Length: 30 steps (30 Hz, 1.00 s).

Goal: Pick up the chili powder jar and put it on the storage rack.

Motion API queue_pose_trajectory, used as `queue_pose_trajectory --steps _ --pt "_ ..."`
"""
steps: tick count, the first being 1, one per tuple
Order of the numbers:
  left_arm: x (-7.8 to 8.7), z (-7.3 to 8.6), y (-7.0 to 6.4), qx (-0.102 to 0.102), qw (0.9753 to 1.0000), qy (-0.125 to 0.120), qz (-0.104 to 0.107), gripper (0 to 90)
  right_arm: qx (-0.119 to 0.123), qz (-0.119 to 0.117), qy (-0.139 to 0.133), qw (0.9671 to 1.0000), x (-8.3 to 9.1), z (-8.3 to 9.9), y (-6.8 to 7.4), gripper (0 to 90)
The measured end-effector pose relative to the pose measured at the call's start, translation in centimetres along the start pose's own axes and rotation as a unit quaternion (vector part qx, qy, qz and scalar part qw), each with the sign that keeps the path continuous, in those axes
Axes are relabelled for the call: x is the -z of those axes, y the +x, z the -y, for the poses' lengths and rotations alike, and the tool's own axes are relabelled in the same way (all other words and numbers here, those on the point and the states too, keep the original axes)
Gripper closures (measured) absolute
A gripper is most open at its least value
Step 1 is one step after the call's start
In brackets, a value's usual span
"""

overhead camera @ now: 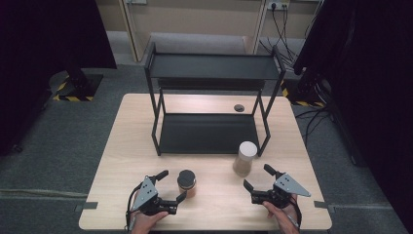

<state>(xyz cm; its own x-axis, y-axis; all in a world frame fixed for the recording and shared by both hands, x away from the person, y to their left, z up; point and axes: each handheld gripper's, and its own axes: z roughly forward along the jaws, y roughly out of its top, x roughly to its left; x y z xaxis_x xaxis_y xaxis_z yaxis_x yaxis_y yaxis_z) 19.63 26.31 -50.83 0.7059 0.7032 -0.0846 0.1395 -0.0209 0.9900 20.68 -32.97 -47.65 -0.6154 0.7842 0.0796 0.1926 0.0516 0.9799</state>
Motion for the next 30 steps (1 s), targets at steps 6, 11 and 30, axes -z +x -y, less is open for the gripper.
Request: queue_pose_trajectory --steps 6,11,30 --pt "-0.05 0.04 -0.09 -0.001 1.0000 0.001 0.002 1.2 0.002 -0.003 -0.002 1.0000 0.16 0.07 0.03 0.4" --pt "-0.06 0.06 -0.11 -0.002 1.0000 0.003 0.001 1.2 0.001 -0.002 -0.004 1.0000 0.27 0.08 0.08 0.4" --pt "-0.81 -0.09 -0.64 -0.011 0.9999 0.006 0.004 1.3 -0.001 -0.001 -0.009 1.0000 0.39 0.04 0.34 0.4"
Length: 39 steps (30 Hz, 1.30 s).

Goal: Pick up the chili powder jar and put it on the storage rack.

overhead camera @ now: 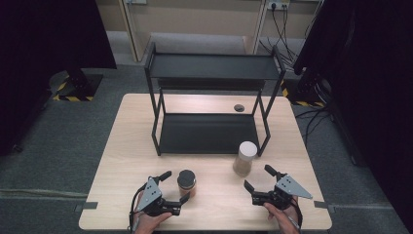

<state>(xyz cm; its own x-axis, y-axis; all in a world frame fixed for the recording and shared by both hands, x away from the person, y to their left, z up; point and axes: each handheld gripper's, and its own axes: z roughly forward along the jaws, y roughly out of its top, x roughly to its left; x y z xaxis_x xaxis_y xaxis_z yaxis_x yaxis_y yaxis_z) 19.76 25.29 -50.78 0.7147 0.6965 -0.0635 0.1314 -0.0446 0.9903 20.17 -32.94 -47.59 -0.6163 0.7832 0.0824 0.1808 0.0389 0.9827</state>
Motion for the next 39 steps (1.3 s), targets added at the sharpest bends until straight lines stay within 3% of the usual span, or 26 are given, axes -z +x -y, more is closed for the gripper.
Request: queue_pose_trajectory --steps 19,24,29,34,39 --pt "-1.8 -0.7 0.1 -0.001 0.9996 0.024 0.010 5.5 -0.001 -0.002 -0.001 1.0000 -0.1 0.0 0.0 0.5" --pt "-2.2 -0.9 0.2 -0.004 0.9992 0.037 0.015 14.0 -0.002 -0.003 -0.002 1.0000 -0.1 0.0 0.0 0.6" --pt "-2.3 -1.2 0.3 -0.008 0.9986 0.050 0.016 29.9 -0.004 -0.003 -0.002 1.0000 -0.1 0.1 0.0 0.6" --pt "-2.3 -1.9 0.0 -0.013 0.9979 0.063 0.011 31.6 -0.003 -0.002 -0.002 1.0000 -0.1 0.0 0.0 0.6" --pt "-2.2 -2.0 -0.2 -0.014 0.9981 0.060 0.007 31.9 -0.002 -0.002 -0.003 1.0000 0.0 0.0 0.0 0.6"
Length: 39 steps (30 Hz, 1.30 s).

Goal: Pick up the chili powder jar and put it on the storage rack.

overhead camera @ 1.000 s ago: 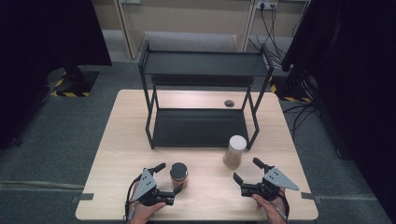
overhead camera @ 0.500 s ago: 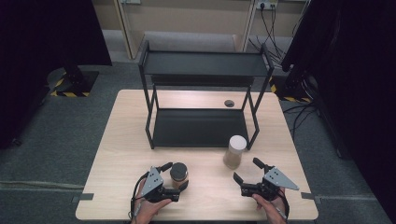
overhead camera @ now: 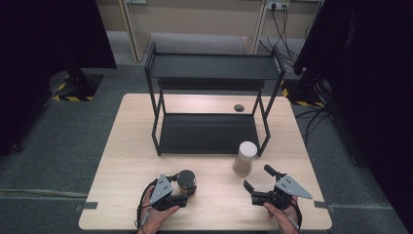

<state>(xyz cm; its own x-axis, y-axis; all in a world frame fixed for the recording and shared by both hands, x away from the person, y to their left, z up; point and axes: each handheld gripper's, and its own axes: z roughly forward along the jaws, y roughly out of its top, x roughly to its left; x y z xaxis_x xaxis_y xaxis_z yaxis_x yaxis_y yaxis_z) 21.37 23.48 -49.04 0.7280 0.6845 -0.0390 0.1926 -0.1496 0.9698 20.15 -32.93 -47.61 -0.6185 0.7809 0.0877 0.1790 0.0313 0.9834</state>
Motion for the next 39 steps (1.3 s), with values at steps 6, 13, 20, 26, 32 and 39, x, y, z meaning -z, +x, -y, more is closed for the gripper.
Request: queue_pose_trajectory --steps 6,13,20,26,32,39 --pt "0.3 -0.4 0.1 0.003 0.9999 -0.012 0.002 31.9 0.001 -0.001 0.001 1.0000 0.0 0.0 0.0 0.6" --pt "0.5 -1.6 0.2 0.003 0.9999 -0.013 -0.001 31.9 0.001 -0.003 0.002 1.0000 -0.1 0.0 0.1 0.6" --pt "0.6 -2.8 0.5 0.007 1.0000 -0.006 0.001 32.0 0.002 -0.003 0.001 1.0000 -0.1 0.0 0.1 0.6" --pt "0.6 -3.8 0.6 0.002 1.0000 -0.008 0.003 31.9 0.002 -0.003 0.001 1.0000 0.0 0.0 0.1 0.6" --pt "0.6 -5.0 0.9 0.002 1.0000 -0.008 0.002 31.9 0.002 -0.004 0.002 1.0000 -0.1 0.0 0.1 0.6" --pt "0.6 -6.3 1.3 0.001 1.0000 -0.009 0.003 32.0 0.002 -0.004 0.001 1.0000 0.0 0.0 0.1 0.6"
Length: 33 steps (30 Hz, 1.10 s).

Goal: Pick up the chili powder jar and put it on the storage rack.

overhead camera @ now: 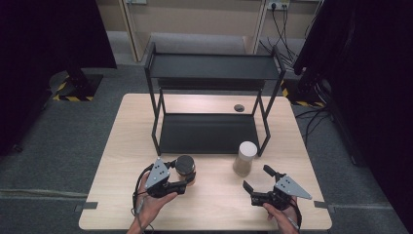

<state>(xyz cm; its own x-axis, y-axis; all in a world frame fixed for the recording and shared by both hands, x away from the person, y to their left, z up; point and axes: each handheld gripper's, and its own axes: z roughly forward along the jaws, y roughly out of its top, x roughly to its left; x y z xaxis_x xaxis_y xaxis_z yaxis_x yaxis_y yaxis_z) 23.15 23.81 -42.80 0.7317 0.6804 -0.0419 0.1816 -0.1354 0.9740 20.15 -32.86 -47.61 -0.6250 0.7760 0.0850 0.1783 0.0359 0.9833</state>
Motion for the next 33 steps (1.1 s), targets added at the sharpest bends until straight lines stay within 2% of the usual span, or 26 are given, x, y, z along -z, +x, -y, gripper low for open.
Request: queue_pose_trajectory --steps 16,26,33 --pt "-0.8 -4.0 1.1 -0.002 0.9999 -0.011 0.004 31.9 -0.001 -0.002 0.000 1.0000 0.0 0.0 -0.1 0.6" --pt "-1.3 -6.6 2.3 0.001 0.9999 -0.012 0.008 32.0 -0.001 -0.002 -0.001 1.0000 0.0 0.0 -0.1 0.6" --pt "-1.5 -8.5 3.2 0.000 0.9999 -0.011 0.003 32.0 -0.001 -0.003 -0.001 1.0000 0.0 0.0 -0.1 0.6"
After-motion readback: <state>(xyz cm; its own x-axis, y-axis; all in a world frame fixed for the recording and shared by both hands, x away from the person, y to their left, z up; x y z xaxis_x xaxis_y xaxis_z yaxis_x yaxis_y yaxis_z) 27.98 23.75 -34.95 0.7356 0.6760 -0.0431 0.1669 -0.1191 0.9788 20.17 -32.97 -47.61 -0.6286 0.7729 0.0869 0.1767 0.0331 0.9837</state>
